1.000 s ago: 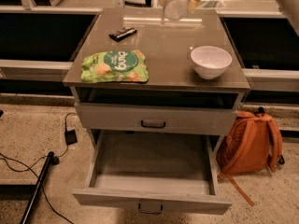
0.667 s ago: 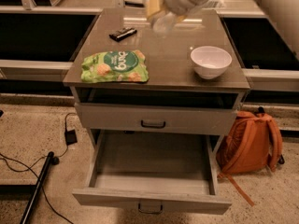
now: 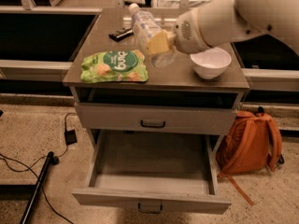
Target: Place blue plastic bottle into middle drawer
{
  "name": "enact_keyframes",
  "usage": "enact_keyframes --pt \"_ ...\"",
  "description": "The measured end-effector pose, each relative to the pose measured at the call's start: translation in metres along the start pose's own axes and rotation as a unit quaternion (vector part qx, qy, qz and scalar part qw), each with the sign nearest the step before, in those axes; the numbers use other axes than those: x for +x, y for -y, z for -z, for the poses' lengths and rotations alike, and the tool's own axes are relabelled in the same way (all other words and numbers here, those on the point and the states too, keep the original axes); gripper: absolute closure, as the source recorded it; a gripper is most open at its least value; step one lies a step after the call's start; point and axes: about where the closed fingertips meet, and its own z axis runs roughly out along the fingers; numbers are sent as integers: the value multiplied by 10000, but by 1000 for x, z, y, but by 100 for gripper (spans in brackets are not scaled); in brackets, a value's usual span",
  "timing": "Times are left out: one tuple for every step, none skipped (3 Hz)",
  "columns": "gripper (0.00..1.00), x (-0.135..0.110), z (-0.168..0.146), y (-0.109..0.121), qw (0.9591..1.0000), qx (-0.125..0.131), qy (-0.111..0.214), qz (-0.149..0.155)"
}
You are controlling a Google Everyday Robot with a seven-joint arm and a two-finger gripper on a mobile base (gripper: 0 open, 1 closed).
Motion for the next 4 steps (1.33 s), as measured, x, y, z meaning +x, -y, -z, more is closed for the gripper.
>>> enact_keyframes --pt "100 -6 15 -3 9990 -13 -72 444" --pt "100 -24 -10 8 9908 7 431 1283" --pt "100 -69 -27 11 9693 124 1043 2221" --pt "100 -114 -20 0 9433 134 1382 3016"
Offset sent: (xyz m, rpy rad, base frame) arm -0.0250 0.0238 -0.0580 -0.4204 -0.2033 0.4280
